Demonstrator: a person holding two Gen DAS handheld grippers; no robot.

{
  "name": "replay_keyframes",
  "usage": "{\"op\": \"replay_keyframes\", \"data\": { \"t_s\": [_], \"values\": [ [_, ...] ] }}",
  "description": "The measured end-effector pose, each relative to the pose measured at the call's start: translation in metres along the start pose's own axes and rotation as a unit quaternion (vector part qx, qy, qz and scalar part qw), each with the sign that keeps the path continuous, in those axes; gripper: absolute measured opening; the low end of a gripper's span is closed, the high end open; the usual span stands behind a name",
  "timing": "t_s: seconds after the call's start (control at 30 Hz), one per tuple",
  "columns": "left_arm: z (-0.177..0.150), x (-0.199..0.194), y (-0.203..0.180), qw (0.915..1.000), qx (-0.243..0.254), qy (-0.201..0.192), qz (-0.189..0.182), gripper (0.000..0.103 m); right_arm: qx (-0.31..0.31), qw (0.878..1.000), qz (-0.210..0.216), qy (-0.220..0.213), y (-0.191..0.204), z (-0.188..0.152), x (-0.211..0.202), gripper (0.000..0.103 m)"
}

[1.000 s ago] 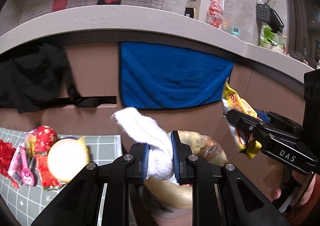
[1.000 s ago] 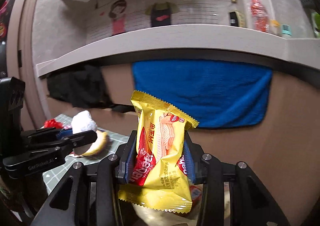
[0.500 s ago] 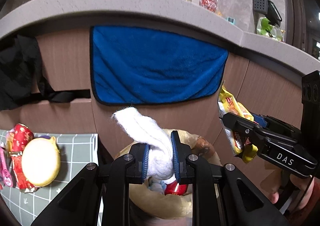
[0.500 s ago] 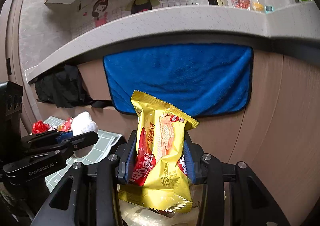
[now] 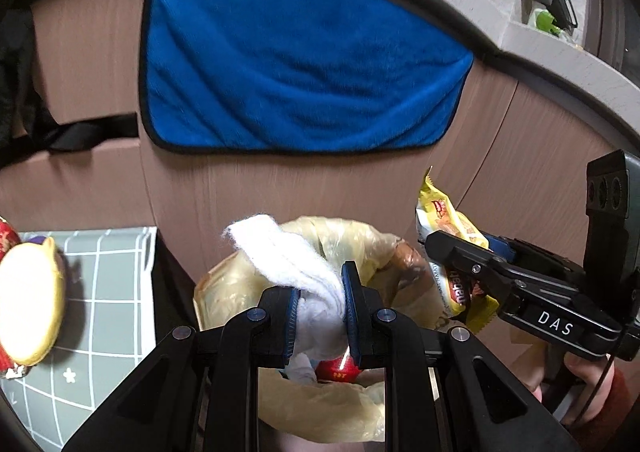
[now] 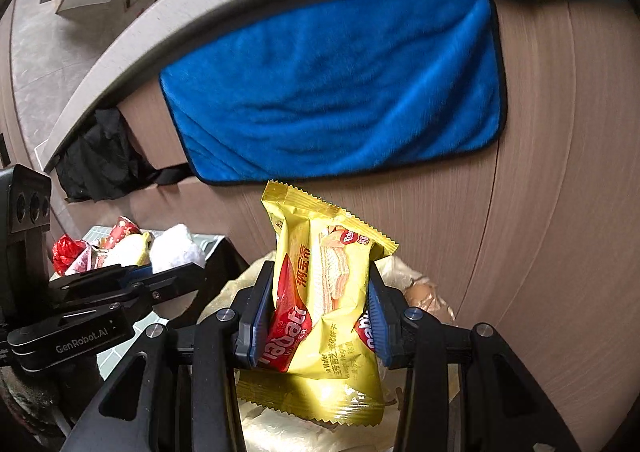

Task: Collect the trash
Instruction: 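Open both grippers to drop the tissue and wafer pack into the bin, then move both grippers back toward the remaining trash on the table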

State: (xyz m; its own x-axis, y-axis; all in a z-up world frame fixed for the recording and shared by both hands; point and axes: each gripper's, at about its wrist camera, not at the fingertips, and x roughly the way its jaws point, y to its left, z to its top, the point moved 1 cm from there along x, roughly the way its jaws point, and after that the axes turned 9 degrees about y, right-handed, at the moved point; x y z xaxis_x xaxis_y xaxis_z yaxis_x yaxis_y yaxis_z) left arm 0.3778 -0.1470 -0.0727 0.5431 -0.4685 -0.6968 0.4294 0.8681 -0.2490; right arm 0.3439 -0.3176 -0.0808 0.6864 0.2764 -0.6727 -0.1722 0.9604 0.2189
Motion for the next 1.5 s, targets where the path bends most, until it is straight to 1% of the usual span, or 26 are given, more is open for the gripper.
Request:
{"op": "replay_keyframes", "data": {
  "t_s": [0.2,0.23,0.3,0.33,0.37,0.4,0.47,0.6,0.7,0.87,1.0,1.1,1.13,1.2,1.27,1.37,1.5],
  "values": [
    [-0.001,0.016,0.006,0.9997,-0.009,0.020,-0.014,0.020,0.011,1.000,0.004,0.013,-0.008,-0.003,0.014,0.041],
    [-0.001,0.018,0.007,0.9995,-0.009,0.021,-0.019,0.024,0.012,1.000,0.005,0.014,-0.008,-0.002,0.015,0.041],
    [0.001,0.022,0.009,0.9990,-0.008,0.026,-0.034,0.040,0.017,1.000,0.008,0.015,-0.010,-0.003,0.018,0.045],
    [0.002,0.024,0.011,0.9986,-0.011,0.031,-0.040,0.061,0.019,1.000,0.009,0.014,-0.011,-0.003,0.020,0.048],
    [0.002,0.024,0.013,0.9984,-0.017,0.031,-0.045,0.073,0.022,1.000,0.012,0.015,-0.012,-0.003,0.021,0.058],
    [0.003,0.024,0.015,0.9981,-0.022,0.032,-0.049,0.073,0.029,0.999,0.016,0.015,-0.014,-0.003,0.023,0.065],
    [0.003,0.023,0.019,0.9978,-0.028,0.034,-0.048,0.073,0.041,0.999,0.018,0.010,-0.016,-0.004,0.023,0.069],
    [0.002,0.011,0.031,0.9978,-0.047,0.030,-0.035,0.073,0.057,0.998,0.023,0.002,-0.020,-0.008,0.020,0.072],
    [0.001,-0.007,0.040,0.9984,-0.054,0.017,-0.009,0.073,0.060,0.998,0.021,-0.004,-0.020,-0.009,0.013,0.072],
    [-0.010,-0.048,0.057,0.9972,-0.052,-0.015,0.051,0.073,0.061,0.998,0.012,-0.016,-0.014,-0.010,-0.003,0.072],
    [-0.026,-0.078,0.087,0.9928,-0.078,-0.028,0.087,0.074,0.034,0.999,-0.004,-0.029,0.008,-0.012,-0.017,0.072],
    [-0.042,-0.095,0.117,0.9879,-0.105,-0.034,0.109,0.074,0.019,0.999,0.012,-0.032,0.028,-0.014,-0.022,0.072],
    [-0.047,-0.098,0.126,0.9864,-0.116,-0.034,0.112,0.074,0.014,0.999,0.018,-0.032,0.034,-0.015,-0.023,0.072],
    [-0.058,-0.108,0.154,0.9803,-0.158,-0.036,0.114,0.075,0.000,0.999,0.037,-0.026,0.052,-0.018,-0.021,0.072],
    [-0.066,-0.113,0.173,0.9758,-0.182,-0.038,0.114,0.075,-0.012,0.999,0.050,-0.019,0.067,-0.022,-0.017,0.072],
    [-0.078,-0.122,0.191,0.9723,-0.193,-0.038,0.126,0.075,-0.029,0.997,0.065,0.001,0.092,-0.029,-0.005,0.072],
    [-0.092,-0.134,0.210,0.9706,-0.203,-0.036,0.125,0.075,-0.046,0.995,0.088,0.029,0.121,-0.038,0.011,0.072]
  ]
}}
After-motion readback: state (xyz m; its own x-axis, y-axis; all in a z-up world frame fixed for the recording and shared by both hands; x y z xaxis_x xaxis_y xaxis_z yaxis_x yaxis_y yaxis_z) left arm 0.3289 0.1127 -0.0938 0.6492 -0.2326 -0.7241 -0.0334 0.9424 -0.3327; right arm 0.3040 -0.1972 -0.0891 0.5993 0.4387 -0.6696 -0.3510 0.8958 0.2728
